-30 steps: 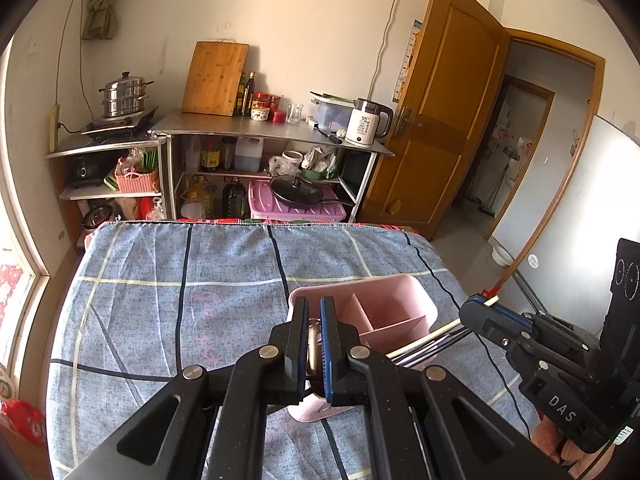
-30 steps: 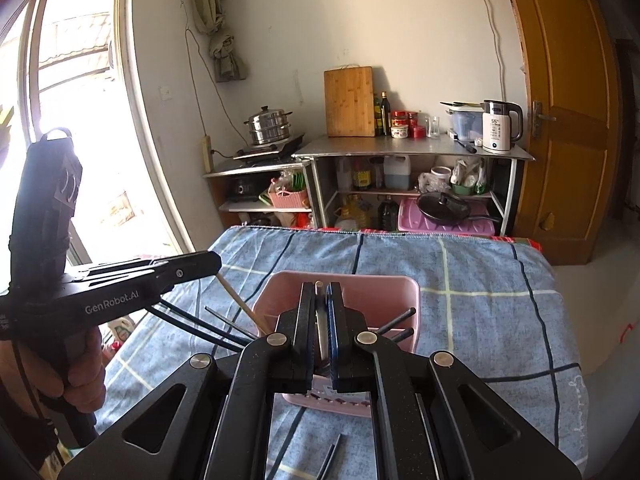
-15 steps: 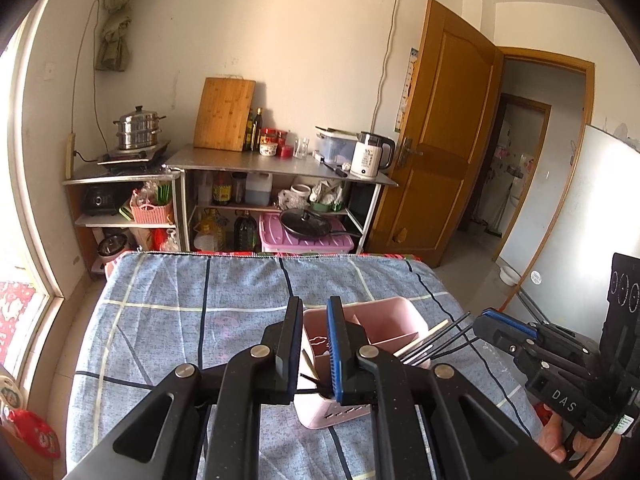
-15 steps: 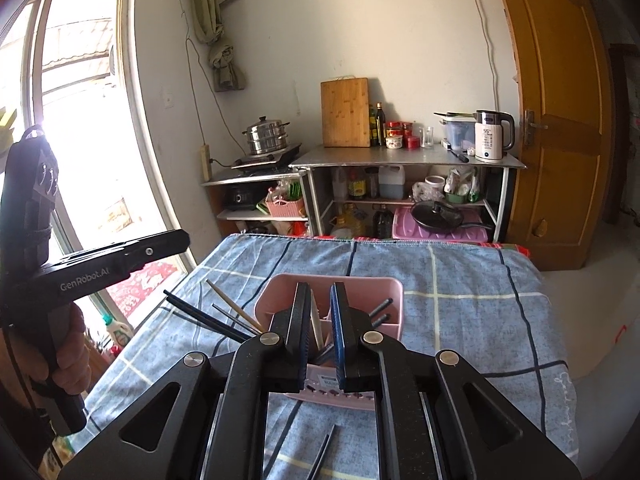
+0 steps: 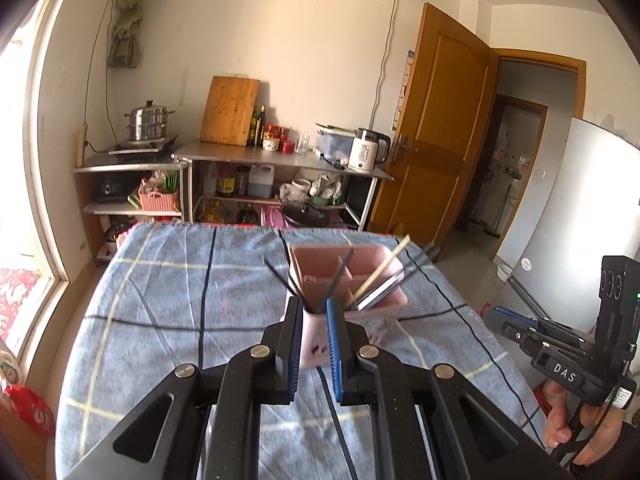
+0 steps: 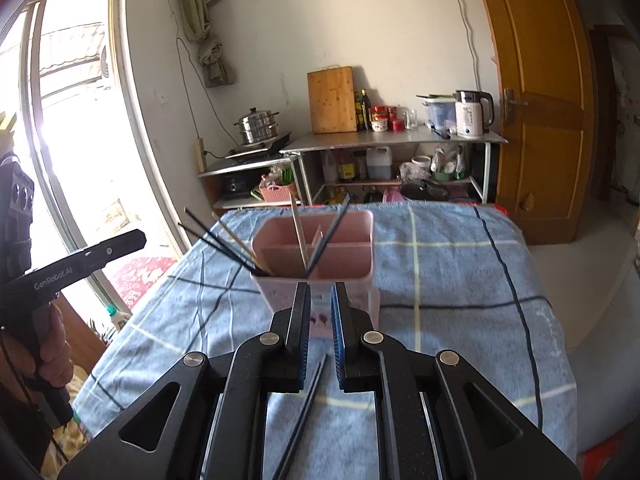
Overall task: Organize utensils
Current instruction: 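Move both open grippers back toward the black chopsticks lying on the sheet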
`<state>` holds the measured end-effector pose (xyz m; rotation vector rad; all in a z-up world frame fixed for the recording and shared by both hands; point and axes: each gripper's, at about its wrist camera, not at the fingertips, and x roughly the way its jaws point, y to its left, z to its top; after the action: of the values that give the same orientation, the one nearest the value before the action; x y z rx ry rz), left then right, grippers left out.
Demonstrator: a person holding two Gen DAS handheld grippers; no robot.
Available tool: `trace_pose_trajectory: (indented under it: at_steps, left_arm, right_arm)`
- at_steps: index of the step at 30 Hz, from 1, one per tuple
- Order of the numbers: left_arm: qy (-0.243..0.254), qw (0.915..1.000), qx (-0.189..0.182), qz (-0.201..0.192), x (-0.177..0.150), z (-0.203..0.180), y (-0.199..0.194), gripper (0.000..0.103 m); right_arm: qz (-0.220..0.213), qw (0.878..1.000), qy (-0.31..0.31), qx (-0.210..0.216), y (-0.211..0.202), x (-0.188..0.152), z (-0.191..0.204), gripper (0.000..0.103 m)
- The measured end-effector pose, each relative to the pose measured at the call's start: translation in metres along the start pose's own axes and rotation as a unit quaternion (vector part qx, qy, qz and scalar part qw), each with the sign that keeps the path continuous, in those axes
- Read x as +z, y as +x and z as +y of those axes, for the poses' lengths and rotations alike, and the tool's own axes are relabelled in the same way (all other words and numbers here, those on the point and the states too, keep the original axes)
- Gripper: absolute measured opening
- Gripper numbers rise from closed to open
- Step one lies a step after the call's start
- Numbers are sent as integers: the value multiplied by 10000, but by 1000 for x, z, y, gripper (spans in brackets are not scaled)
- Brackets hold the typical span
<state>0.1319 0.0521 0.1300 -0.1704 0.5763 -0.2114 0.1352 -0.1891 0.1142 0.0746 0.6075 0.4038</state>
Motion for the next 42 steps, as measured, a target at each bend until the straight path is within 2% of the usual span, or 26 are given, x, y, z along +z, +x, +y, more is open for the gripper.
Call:
trace_pose_trajectory:
  at_steps: [9, 19, 27, 30, 34, 42]
  left_arm:
    - [-53, 9990, -119, 426, -59, -13, -2, 11]
    - [-118, 9976, -228, 643, -101, -26, -2, 11]
    - [-210, 9958, -264, 854, -117, -26, 9, 11]
    - [-247, 9954, -263, 888, -118, -24, 12, 11]
    - [-311, 9951, -259, 906, -119, -18, 15, 11]
    - [-445, 9939, -218, 990, -121, -5, 25, 11]
  right_arm:
    - [318, 9991, 269, -32, -16, -45, -9, 11]
    - [570, 9982, 198, -72, -19, -79, -3, 11]
    - [875, 9960, 155, 11, -2, -97, 4, 11]
    - [981, 9950, 155, 50, 6, -101, 6, 11]
    - [1198, 9925, 197, 140, 23, -108, 8, 17]
    - [1500, 9882, 261, 161, 54, -115, 9, 17]
